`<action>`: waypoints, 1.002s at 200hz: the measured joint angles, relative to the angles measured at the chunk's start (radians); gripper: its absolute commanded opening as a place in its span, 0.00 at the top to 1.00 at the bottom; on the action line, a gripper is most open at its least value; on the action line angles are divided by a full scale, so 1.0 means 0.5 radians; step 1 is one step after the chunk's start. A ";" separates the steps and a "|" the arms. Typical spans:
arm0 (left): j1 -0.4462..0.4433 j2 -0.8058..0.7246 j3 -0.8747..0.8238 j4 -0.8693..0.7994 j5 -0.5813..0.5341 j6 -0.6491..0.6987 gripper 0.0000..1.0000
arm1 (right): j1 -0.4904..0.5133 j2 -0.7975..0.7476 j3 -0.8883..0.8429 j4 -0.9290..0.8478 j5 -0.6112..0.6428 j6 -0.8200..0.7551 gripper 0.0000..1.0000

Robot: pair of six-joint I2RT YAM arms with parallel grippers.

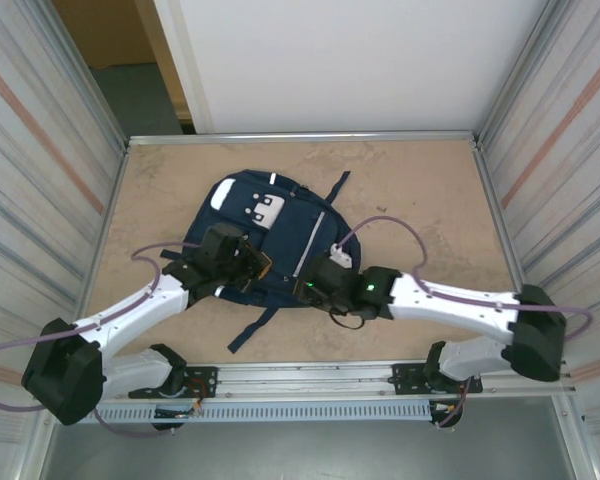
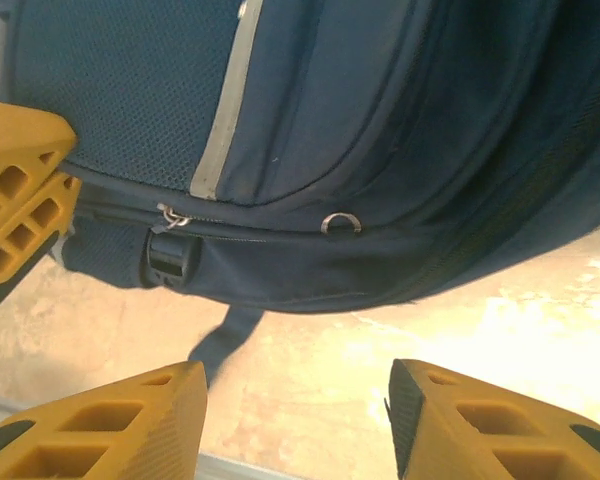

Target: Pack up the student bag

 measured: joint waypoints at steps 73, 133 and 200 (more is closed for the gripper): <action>-0.017 0.043 0.058 0.020 0.055 -0.060 1.00 | 0.120 0.586 0.403 0.066 0.499 0.265 0.54; -0.024 0.059 0.062 0.055 0.069 -0.085 1.00 | 0.129 0.821 0.510 -0.018 0.795 0.378 0.75; 0.060 0.054 0.062 0.045 0.137 -0.050 1.00 | 0.114 0.697 0.407 0.018 0.752 0.135 1.00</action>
